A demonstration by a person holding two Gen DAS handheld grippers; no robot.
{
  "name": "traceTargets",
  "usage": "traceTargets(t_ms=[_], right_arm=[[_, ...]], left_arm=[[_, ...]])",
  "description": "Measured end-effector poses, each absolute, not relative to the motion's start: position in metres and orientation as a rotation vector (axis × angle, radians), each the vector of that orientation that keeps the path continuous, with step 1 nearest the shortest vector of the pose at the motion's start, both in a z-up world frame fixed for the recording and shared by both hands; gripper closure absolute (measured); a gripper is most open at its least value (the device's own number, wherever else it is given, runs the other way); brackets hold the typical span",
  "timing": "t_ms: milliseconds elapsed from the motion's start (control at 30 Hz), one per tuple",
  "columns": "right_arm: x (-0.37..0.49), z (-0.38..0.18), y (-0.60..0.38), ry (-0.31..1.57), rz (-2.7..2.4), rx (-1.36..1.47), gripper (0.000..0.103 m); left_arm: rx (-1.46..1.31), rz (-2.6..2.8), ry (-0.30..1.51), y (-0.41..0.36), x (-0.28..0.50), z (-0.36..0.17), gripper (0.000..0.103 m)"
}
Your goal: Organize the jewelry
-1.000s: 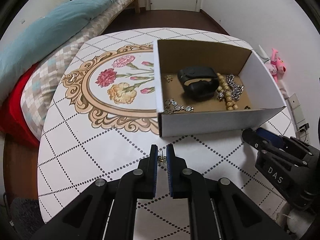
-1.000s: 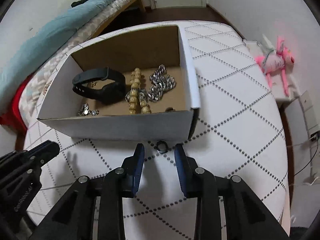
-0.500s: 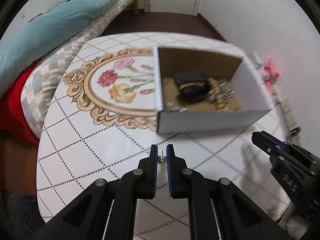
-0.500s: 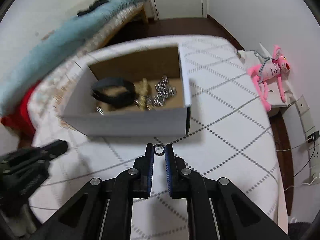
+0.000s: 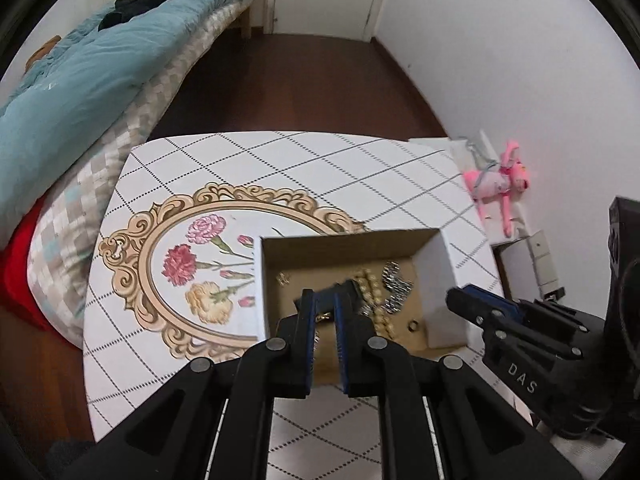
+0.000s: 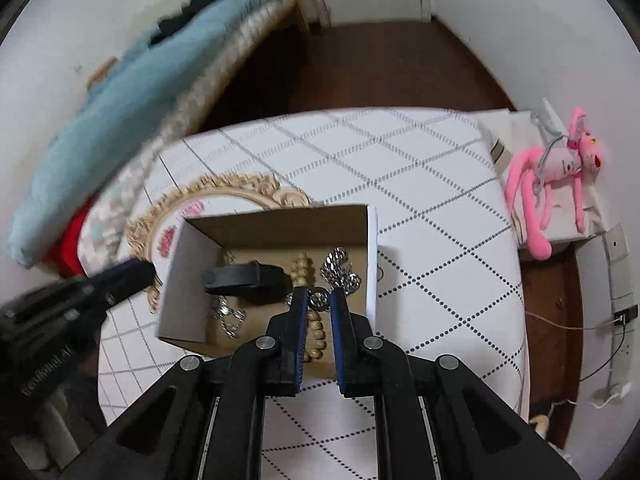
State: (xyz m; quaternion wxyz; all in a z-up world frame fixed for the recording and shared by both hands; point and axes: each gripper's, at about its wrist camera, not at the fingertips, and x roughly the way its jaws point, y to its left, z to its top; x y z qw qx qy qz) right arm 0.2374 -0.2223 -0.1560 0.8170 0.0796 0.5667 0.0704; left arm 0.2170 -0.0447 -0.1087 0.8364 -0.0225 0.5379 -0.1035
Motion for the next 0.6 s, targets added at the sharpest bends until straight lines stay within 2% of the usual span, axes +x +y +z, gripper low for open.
traceTargets(t_ms=[67,100,133,200,233,267,367,433,467,500,600], right_arm=[[0.241,-0.157,-0.225,1.225,0.152,0.177,0.079],[0.241,-0.156,-0.226,1.224,0.150,0.173,0.067],[0.241,-0.154,-0.227,1.222,0.144,0.169,0.060],[0.239,-0.150,-0.230,1.223,0.138,0.171,0.059],[0.238,-0.148,-0.232,1.225,0.132,0.174,0.056],[0.237,-0.145,-0.234,1.223,0.129,0.181,0.055],[0.232,-0.139,-0.238,1.218,0.081,0.152,0.039],[0.228,-0.139,-0.237,1.225,0.027,0.102,0.012],[0.227,-0.140,-0.236,1.232,0.015,0.088,0.006],[0.225,-0.142,-0.234,1.242,-0.001,0.069,0.001],[0.221,-0.149,-0.230,1.253,-0.041,0.016,0.000]], left_arm=[[-0.037,-0.200,1.164,-0.043,0.225,-0.111,0.087],[-0.039,-0.188,1.171,-0.041,0.227,-0.111,0.078],[-0.037,-0.177,1.176,-0.039,0.229,-0.112,0.070],[-0.037,-0.153,1.167,-0.035,0.228,-0.110,0.030],[-0.032,-0.135,1.160,-0.033,0.227,-0.108,0.026],[-0.028,-0.125,1.153,-0.031,0.226,-0.107,0.025],[-0.011,-0.101,1.153,-0.027,0.225,-0.107,0.024],[0.001,-0.082,1.150,-0.025,0.222,-0.107,0.011],[0.008,-0.073,1.147,-0.024,0.220,-0.108,0.001],[0.016,-0.066,1.140,-0.023,0.218,-0.109,0.000],[0.050,-0.039,1.140,-0.023,0.211,-0.115,0.000]])
